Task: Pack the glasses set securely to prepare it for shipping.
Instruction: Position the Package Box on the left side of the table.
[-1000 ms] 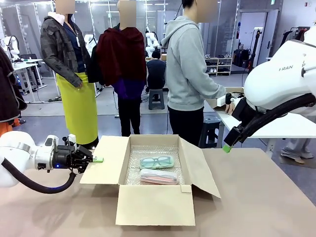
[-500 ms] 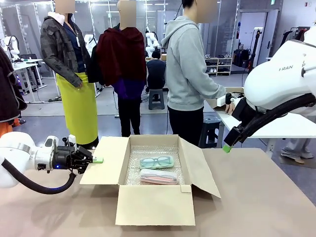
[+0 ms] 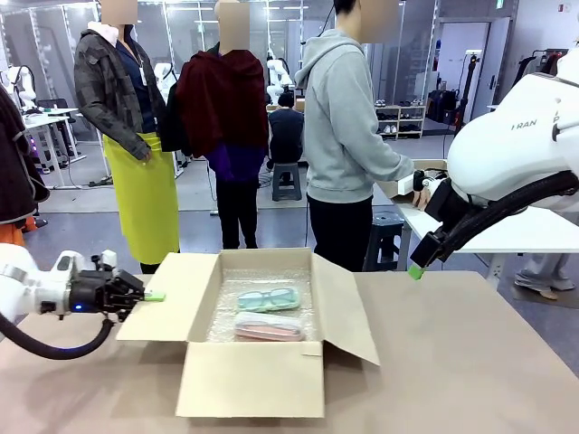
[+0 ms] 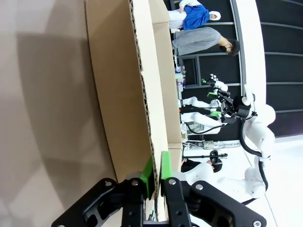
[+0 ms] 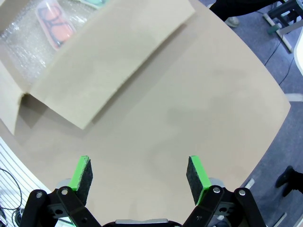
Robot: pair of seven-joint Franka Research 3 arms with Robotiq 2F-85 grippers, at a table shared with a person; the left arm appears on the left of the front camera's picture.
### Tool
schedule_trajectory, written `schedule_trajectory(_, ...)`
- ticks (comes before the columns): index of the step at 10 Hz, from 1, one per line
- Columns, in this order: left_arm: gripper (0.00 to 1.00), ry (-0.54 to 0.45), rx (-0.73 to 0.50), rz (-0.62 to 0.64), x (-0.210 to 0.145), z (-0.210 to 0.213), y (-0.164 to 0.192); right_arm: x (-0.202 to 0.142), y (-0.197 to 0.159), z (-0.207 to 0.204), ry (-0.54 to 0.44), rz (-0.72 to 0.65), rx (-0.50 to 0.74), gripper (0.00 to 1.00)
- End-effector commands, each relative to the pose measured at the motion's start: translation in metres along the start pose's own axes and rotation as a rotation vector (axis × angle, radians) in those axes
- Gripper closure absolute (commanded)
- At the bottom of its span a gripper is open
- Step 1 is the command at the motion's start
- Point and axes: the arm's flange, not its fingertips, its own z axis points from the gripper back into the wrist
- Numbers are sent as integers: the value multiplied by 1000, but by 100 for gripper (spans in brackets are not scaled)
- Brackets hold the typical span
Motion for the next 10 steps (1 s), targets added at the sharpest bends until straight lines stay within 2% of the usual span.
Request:
schedule_trajectory(1, 95, -10, -75, 7, 10, 40, 2, 1, -1, 2, 8, 17, -5, 0)
schedule_trajectory(6, 95, -76, 9, -28, 15, 154, 24, 1, -1, 2, 8, 17, -5, 0)
schedule_trajectory(10, 95, -49, 45, -13, 11, 230, 33, 1, -1, 2, 8, 17, -5, 0)
